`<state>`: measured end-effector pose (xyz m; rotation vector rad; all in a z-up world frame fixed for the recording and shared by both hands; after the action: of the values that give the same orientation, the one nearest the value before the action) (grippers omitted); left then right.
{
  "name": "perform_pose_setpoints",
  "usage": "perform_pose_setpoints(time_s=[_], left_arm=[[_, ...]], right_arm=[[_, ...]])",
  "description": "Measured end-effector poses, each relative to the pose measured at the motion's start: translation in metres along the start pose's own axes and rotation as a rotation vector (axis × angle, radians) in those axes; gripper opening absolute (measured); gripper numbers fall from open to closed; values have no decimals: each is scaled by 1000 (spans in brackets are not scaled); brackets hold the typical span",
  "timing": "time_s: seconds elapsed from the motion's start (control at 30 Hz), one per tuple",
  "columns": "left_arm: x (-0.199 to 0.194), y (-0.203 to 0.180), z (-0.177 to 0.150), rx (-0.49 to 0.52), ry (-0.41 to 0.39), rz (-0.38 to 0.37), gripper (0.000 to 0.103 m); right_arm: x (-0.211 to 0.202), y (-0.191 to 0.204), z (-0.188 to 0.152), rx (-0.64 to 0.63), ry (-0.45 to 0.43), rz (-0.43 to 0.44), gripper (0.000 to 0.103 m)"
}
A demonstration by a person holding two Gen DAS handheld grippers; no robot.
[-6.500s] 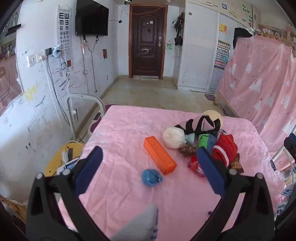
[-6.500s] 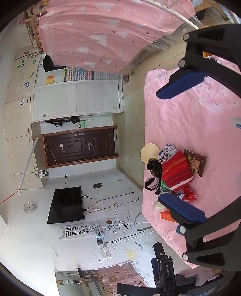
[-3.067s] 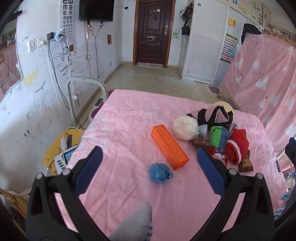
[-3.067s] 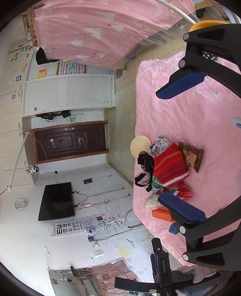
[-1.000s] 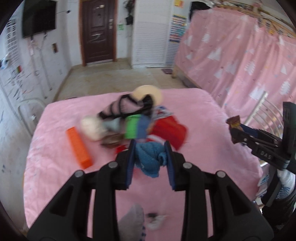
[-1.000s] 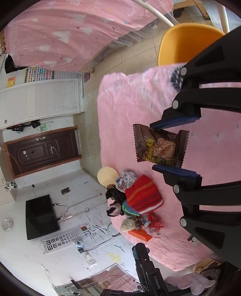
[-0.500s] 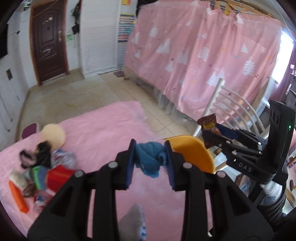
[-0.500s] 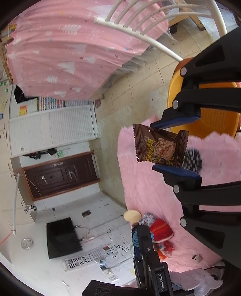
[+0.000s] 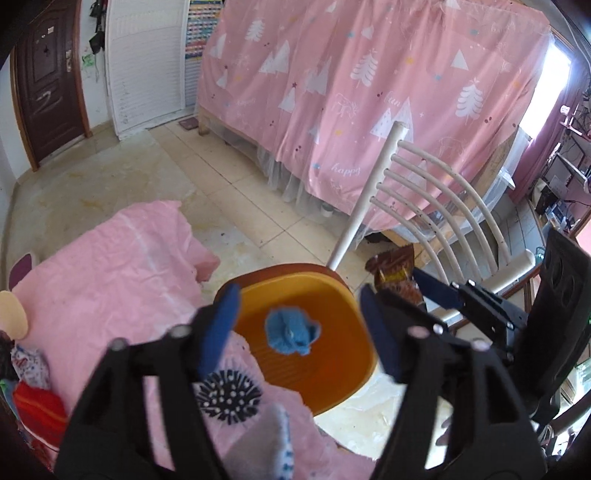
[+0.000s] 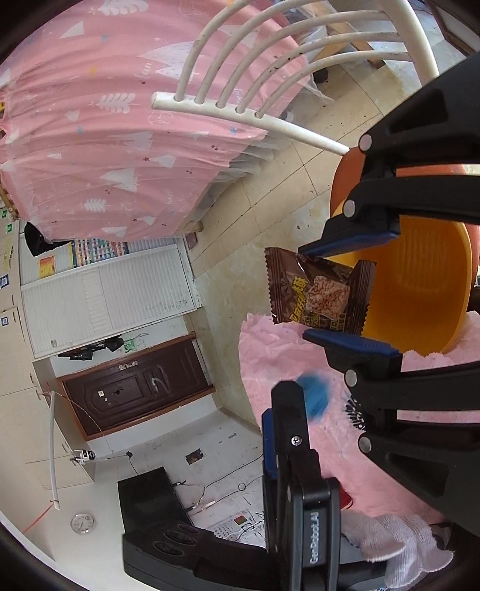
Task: Collect trash
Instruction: 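Carry both items to the orange bucket and open both tools to drop them, then move both tools back over the bed toward the remaining items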
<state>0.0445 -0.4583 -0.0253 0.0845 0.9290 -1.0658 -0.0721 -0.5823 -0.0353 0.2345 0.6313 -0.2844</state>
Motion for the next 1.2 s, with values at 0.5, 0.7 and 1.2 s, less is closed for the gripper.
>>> perform_pose_setpoints(time_s=[0.5,0.7,1.2], left_arm=[[-28,17,-3,-77,-27,79,77],[-67,40,-14,-120,-76,146,81],[-150,92,-46,-213,-183,231,81]], right_arm=[[44,19,-9,-3,98,38,41],[57,41,1,-33,103,27,52],[28,155,22,-188,50,107,57]])
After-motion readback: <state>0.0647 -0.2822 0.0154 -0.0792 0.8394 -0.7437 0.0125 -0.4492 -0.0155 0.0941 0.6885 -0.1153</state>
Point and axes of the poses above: each gripper's, at about its wrist camera, not at the fingertips, and x roughly the way its jaws point, y to its left, z to its top, the point moved 2 cm from there along x, roughly the way its jaws point, and after that the axes turned 13 degrees about -z, right-handed, at the moved point
